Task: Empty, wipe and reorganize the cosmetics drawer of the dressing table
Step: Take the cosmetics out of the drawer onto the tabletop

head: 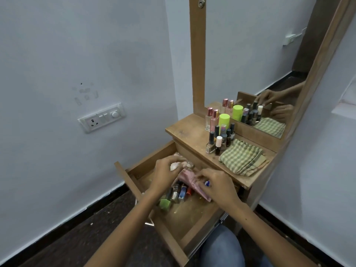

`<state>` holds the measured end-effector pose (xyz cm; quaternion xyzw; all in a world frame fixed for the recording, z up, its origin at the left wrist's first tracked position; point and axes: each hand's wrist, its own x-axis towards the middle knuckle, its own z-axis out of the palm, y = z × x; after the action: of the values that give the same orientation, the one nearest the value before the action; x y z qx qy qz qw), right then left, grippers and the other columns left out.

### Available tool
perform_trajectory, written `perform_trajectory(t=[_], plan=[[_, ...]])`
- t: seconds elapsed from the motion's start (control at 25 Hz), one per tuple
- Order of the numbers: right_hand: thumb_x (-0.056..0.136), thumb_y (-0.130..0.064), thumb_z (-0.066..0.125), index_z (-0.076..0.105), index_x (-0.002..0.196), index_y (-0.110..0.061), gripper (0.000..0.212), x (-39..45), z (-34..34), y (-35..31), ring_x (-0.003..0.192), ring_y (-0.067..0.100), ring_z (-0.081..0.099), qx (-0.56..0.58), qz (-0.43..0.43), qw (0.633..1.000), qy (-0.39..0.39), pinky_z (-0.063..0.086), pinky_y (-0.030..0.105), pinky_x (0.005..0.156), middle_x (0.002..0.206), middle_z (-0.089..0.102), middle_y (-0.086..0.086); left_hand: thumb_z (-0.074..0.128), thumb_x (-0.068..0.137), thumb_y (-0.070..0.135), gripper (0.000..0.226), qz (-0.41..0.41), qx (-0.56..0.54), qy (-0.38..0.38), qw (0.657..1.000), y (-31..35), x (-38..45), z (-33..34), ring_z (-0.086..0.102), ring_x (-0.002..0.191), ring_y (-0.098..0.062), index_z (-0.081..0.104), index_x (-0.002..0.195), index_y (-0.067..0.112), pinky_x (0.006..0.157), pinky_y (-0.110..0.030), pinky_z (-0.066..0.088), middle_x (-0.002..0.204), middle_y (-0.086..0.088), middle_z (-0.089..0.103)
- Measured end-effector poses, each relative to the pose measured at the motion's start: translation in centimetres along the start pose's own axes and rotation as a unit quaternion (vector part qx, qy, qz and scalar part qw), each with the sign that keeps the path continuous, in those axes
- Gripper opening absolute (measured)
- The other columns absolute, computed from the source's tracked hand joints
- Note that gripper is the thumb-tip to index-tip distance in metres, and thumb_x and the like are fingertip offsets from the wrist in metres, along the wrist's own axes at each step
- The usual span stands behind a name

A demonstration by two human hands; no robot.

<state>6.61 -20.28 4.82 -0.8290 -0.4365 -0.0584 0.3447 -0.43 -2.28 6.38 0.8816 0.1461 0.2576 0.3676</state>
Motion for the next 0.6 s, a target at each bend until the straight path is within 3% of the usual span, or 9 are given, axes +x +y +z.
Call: perform_trajectory(t=[0.12,0.24,0.32,0.48,0.6], plan=[[0.083,-0.019,0.067,0.069,0.105,-0.025,0.023,0.2,2.9,-0.7,0.098,0.015,0.063,-0.04,0.009,0.991,-0.128,0.051,0.031,0.082,0.107,0.068,-0.004,0.074,0.08,0.023,0.012,-0.042,0.033,-0.05,0.997,-1.9,-2.0,-1.9,0.062,0.082,0.009,0.076,0.092,0.024,0.071,-0.011,0.049,0.087,0.014,0.072],[0.088,-0.008,0.059,0.066,0.106,-0.02,0.023,0.9,5.2,-2.0,0.1,0.02,0.061,-0.11,-0.04,0.975,-0.191,0.05,0.03,0.076,0.107,0.065,0.003,0.072,0.082,0.017,0.012,-0.054,0.034,-0.056,0.996,-2.7,-3.5,-1.9,0.062,0.079,0.011,0.075,0.093,0.02,0.069,-0.007,0.047,0.086,0.013,0.072],[0.09,-0.004,0.055,0.063,0.112,-0.013,0.024,1.4,6.2,-2.8,0.103,0.022,0.058,-0.175,-0.073,0.959,-0.213,0.044,0.028,0.072,0.111,0.062,0.009,0.071,0.083,0.015,0.013,-0.054,0.034,-0.048,0.997,-3.0,-3.8,-1.7,0.061,0.08,0.011,0.075,0.095,0.02,0.071,-0.006,0.047,0.088,0.012,0.071],[0.09,0.0,0.056,0.062,0.12,-0.007,0.031,2.1,6.6,-3.0,0.111,0.027,0.055,-0.233,-0.102,0.945,-0.204,0.049,0.034,0.075,0.125,0.056,0.015,0.071,0.083,0.015,0.014,-0.079,0.033,-0.027,0.996,-3.9,-3.7,-1.5,0.062,0.081,0.01,0.075,0.095,0.021,0.07,-0.007,0.047,0.09,0.012,0.072],[0.089,-0.001,0.058,0.065,0.112,-0.01,0.025,2.0,6.2,-2.3,0.105,0.025,0.056,-0.237,-0.115,0.938,-0.226,0.048,0.033,0.073,0.114,0.06,0.012,0.071,0.083,0.018,0.015,-0.069,0.062,-0.038,0.995,-4.1,-3.9,-1.2,0.061,0.082,0.008,0.075,0.097,0.02,0.071,-0.005,0.045,0.091,0.012,0.072]])
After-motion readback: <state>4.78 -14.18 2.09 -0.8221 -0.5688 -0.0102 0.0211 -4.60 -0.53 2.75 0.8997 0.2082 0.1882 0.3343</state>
